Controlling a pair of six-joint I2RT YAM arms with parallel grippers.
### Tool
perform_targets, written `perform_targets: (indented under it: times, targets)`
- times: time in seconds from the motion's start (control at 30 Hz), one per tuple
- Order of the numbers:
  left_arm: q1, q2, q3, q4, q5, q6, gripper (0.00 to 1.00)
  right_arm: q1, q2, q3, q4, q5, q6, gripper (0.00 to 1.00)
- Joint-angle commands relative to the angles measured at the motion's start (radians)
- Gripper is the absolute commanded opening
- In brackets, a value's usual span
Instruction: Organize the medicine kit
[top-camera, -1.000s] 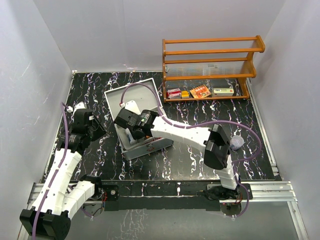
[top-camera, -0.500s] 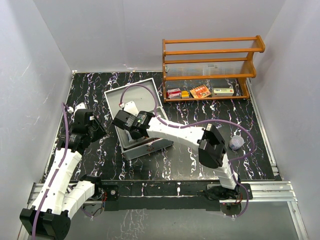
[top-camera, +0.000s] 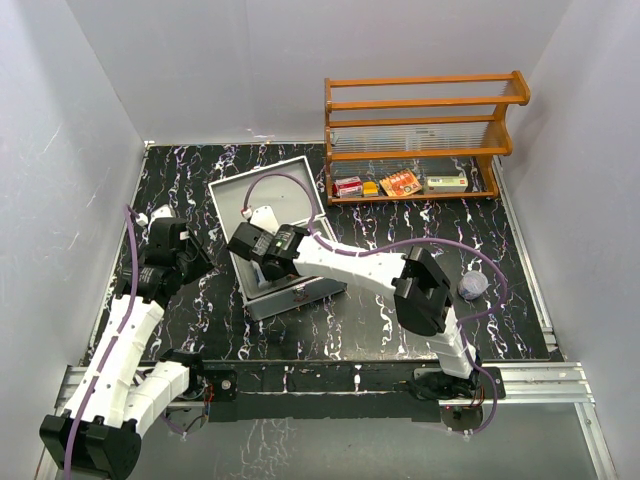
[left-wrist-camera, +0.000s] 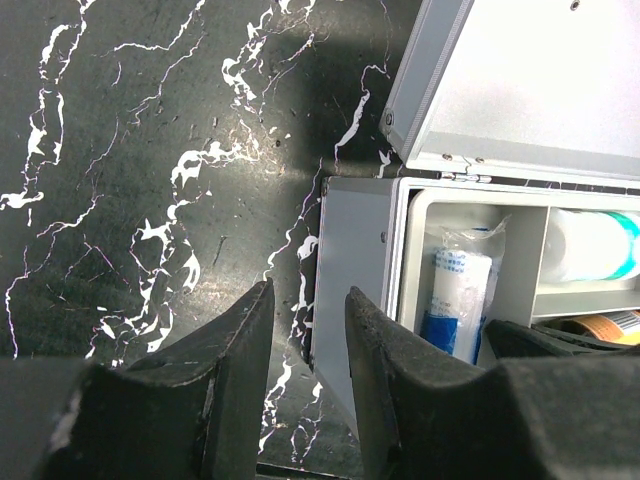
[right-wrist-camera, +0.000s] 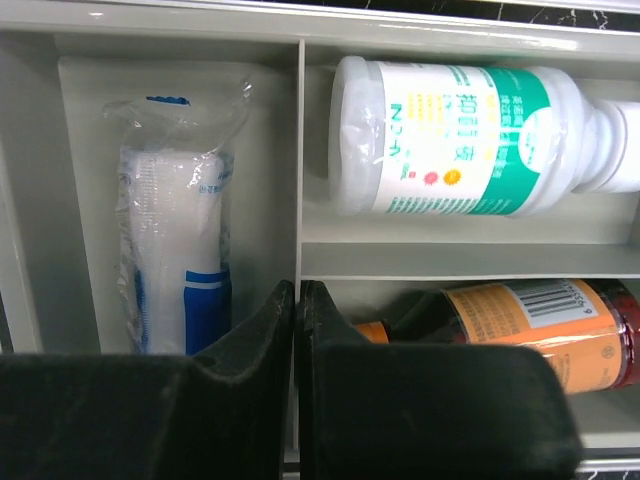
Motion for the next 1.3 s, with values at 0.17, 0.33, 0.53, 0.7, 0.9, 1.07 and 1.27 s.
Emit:
perform_targets:
  times: [0.17, 0.33, 0.53, 0.7, 0.9, 1.07, 1.27]
  targets:
    - [0.003, 0.004, 0.008, -0.017, -0.005, 0.012, 0.34, -0.029, -0.048, -0.044, 0.128, -0.007, 0.015, 0.00]
    - [0.002, 0.004, 0.003, -0.014, -0.003, 0.013, 0.35, -0.029, -0.051, -0.051, 0.142, -0.026, 0.018, 0.00]
    - [0.003, 0.007, 0.003, -0.013, -0.005, 0.015, 0.35, -0.030, -0.035, 0.004, 0.038, -0.008, 0.024, 0.00]
    - [0.002, 0.013, 0.002, -0.007, -0.003, 0.014, 0.35, -0.030, -0.033, 0.056, -0.035, -0.020, 0.016, 0.00]
    - [0.003, 0.014, -0.004, -0.002, 0.006, 0.011, 0.35, -0.029, -0.027, 0.097, -0.063, -0.031, -0.004, 0.00]
    - [0.002, 0.013, -0.009, -0.003, 0.007, 0.010, 0.35, -0.029, 0.000, 0.080, -0.057, -0.032, -0.017, 0.00]
    - [0.002, 0.008, -0.008, -0.006, 0.003, 0.013, 0.35, -0.029, 0.035, 0.068, -0.049, -0.020, -0.018, 0.00]
